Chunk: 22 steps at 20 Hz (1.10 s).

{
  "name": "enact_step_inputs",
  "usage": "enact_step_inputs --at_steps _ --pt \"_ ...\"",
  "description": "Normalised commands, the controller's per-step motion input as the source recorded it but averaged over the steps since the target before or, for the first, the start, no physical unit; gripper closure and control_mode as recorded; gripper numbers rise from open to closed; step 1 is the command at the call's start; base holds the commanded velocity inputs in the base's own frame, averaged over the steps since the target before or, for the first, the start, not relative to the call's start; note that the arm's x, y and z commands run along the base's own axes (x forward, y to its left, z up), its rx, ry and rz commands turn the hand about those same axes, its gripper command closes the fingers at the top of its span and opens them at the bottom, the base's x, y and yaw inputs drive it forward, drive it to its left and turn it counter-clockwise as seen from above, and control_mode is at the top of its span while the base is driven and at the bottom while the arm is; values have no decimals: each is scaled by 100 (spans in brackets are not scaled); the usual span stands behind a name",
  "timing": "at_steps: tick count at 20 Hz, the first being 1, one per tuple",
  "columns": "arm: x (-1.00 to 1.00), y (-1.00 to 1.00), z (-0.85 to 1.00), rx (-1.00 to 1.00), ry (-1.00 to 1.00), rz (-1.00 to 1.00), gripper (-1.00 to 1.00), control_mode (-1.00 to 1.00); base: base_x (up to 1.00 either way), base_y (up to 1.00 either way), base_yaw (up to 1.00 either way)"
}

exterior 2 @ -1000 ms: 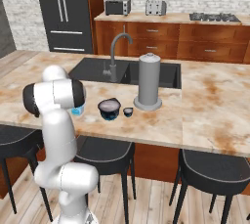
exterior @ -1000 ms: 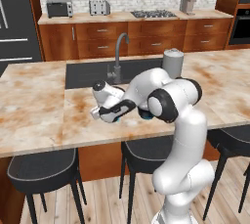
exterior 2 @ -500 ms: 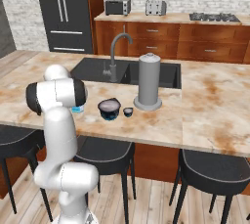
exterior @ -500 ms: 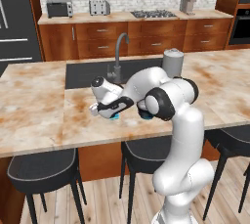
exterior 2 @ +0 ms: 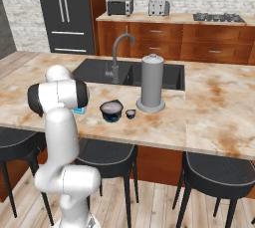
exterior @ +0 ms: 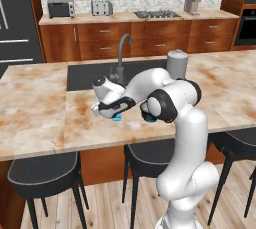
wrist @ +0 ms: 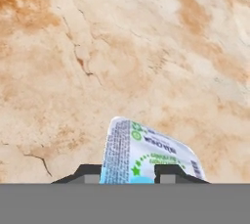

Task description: Stack the yogurt containers by placing the smaller containers on top of the larger containers.

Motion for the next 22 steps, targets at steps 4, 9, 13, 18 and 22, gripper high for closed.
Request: enact_step_inputs --at_steps 4,9,13,18,22 --pt "-11 3 6 -2 -3 0 100 -100 0 0 0" --pt "-25 0 14 -5 -11 -2 100 -100 0 0 0" --pt "-28 0 15 -5 -13 -3 100 -100 0 0 0" --pt "-26 0 18 -5 -13 -4 100 -100 0 0 0" --pt "-18 0 28 -4 -9 -5 100 -100 0 0 0"
